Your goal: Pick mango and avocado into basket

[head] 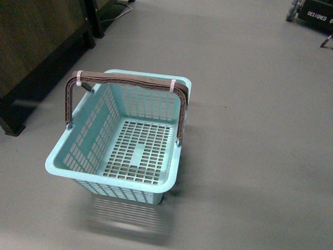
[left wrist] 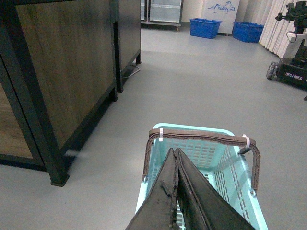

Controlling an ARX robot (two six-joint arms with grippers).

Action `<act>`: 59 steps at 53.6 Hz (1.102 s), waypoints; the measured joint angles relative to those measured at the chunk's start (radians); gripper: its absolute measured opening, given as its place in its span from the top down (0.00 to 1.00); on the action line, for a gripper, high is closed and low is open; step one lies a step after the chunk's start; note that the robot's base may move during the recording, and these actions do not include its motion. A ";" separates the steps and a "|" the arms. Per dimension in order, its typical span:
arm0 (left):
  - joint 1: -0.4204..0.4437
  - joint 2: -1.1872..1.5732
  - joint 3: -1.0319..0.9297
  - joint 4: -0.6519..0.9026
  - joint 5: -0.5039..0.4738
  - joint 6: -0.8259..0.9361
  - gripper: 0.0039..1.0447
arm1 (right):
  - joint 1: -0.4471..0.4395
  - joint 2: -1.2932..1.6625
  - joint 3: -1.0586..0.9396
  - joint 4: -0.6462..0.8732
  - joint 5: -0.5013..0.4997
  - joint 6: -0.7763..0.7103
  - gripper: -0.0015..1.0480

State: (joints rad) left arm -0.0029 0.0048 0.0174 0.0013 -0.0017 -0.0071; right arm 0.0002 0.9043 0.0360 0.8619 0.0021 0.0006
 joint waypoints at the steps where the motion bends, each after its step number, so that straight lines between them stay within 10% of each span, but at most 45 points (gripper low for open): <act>1: 0.000 0.000 0.000 0.000 0.000 -0.001 0.97 | 0.000 0.000 0.000 0.000 0.000 0.000 0.07; 30: 0.000 0.000 0.000 0.000 0.000 0.001 0.05 | 0.000 0.000 0.000 0.000 0.000 0.000 0.07; 53: 0.000 0.000 0.000 0.000 0.000 0.000 0.07 | 0.000 0.000 0.000 0.000 0.000 0.000 0.07; 59: -0.039 0.072 0.038 -0.130 -0.175 -0.130 0.07 | 0.000 0.000 0.000 0.000 0.000 0.000 0.07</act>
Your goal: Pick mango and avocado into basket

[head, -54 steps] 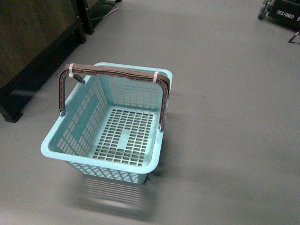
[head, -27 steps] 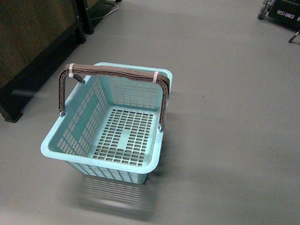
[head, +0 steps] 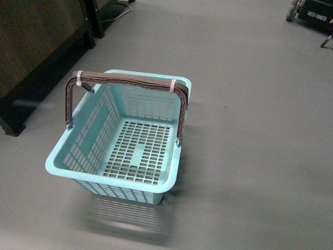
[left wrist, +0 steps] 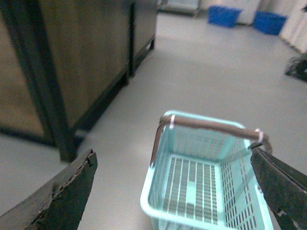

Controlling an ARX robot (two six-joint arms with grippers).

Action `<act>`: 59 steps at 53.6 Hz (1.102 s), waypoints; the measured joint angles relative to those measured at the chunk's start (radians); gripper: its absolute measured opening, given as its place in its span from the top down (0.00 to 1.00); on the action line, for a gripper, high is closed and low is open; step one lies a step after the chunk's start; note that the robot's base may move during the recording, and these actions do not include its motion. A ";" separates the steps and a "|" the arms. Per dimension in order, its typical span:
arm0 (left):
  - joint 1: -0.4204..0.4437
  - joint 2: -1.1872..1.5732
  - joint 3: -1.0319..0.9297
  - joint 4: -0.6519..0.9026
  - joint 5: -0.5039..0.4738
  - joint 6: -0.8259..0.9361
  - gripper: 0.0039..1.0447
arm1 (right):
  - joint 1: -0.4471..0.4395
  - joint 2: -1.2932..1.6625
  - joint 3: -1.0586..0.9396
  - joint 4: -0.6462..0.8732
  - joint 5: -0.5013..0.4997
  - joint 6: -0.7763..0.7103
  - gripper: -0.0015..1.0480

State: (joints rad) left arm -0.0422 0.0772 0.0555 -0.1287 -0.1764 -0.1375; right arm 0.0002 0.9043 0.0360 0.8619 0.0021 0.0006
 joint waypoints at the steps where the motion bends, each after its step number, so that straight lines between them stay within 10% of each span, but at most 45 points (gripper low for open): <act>1: 0.005 0.036 0.004 -0.017 -0.016 -0.035 0.07 | 0.000 0.000 0.000 0.000 0.000 0.000 0.07; 12: 0.101 0.448 0.092 0.072 0.088 -0.387 0.07 | 0.000 0.000 0.000 0.000 0.000 0.000 0.07; 27: -0.045 1.205 0.333 0.407 0.072 -0.795 0.07 | 0.000 0.000 0.000 0.000 0.000 0.000 0.07; 59: -0.142 2.132 0.934 0.800 0.140 -0.999 0.07 | 0.000 0.000 0.000 0.000 0.000 0.000 0.07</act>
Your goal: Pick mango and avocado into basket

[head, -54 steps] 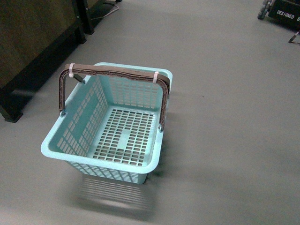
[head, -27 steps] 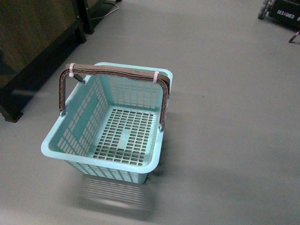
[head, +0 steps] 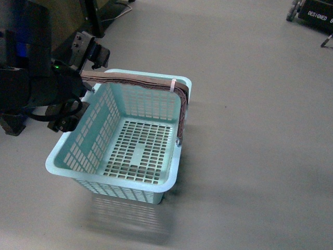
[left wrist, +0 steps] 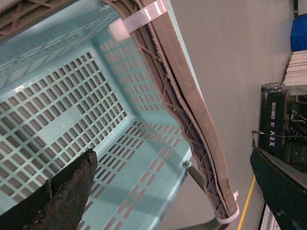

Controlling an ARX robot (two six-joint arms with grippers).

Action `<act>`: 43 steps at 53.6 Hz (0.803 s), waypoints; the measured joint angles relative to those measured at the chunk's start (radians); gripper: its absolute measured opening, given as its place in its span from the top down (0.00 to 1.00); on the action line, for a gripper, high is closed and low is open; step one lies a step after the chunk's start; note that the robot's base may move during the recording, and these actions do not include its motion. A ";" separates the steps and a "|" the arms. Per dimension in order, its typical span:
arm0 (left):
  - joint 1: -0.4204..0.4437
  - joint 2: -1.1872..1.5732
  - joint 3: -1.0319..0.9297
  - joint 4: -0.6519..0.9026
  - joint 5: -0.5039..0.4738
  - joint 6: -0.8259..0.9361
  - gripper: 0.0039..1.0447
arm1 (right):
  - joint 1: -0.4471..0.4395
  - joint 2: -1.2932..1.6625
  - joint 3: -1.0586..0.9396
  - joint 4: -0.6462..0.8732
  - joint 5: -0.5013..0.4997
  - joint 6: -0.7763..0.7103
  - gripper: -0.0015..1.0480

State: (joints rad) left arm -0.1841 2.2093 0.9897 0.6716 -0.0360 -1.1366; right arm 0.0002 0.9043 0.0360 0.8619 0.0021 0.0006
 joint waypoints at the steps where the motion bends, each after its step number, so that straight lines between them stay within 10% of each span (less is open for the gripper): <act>1: -0.001 0.016 0.015 0.009 0.002 0.000 0.07 | 0.000 0.000 0.000 0.000 0.000 0.000 0.07; 20: -0.013 0.267 0.221 0.290 0.106 0.011 0.08 | 0.000 0.000 0.000 0.000 0.000 0.000 0.07; 43: 0.058 0.210 0.182 0.630 0.288 -0.102 0.79 | 0.000 0.000 0.000 0.000 0.000 0.000 0.07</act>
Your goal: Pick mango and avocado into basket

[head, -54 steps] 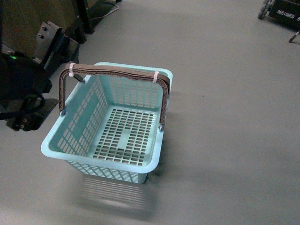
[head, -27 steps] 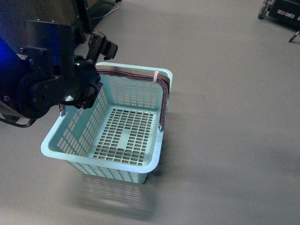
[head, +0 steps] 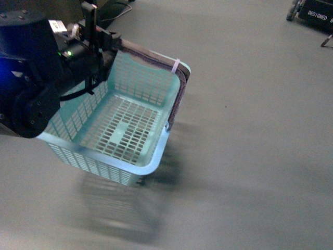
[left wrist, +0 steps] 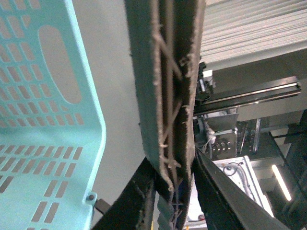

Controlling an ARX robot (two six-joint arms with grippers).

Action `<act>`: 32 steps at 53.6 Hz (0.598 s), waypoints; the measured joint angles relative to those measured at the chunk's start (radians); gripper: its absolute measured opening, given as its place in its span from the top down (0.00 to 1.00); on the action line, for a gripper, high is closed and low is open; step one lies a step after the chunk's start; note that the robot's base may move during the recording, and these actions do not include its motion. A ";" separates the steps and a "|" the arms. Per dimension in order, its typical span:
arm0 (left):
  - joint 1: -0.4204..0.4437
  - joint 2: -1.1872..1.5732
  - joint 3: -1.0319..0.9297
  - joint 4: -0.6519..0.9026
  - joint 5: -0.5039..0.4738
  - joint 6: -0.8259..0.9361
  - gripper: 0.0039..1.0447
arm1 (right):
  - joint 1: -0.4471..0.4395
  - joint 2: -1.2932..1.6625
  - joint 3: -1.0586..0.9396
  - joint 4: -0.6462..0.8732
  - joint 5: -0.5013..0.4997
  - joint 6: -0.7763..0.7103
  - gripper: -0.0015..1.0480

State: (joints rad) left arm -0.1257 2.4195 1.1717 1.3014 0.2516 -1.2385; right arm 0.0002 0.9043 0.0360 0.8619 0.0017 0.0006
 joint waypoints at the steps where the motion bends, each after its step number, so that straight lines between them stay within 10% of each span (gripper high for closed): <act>1: 0.002 -0.011 -0.003 0.001 0.003 -0.002 0.80 | 0.000 0.000 0.000 0.000 0.000 0.000 0.07; 32: 0.069 -1.186 -0.613 -0.186 -0.008 -0.129 0.86 | 0.000 0.000 0.000 0.000 0.000 0.000 0.07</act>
State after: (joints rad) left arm -0.0570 1.2339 0.5591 1.1156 0.2432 -1.3670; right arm 0.0002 0.9043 0.0360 0.8619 0.0017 0.0006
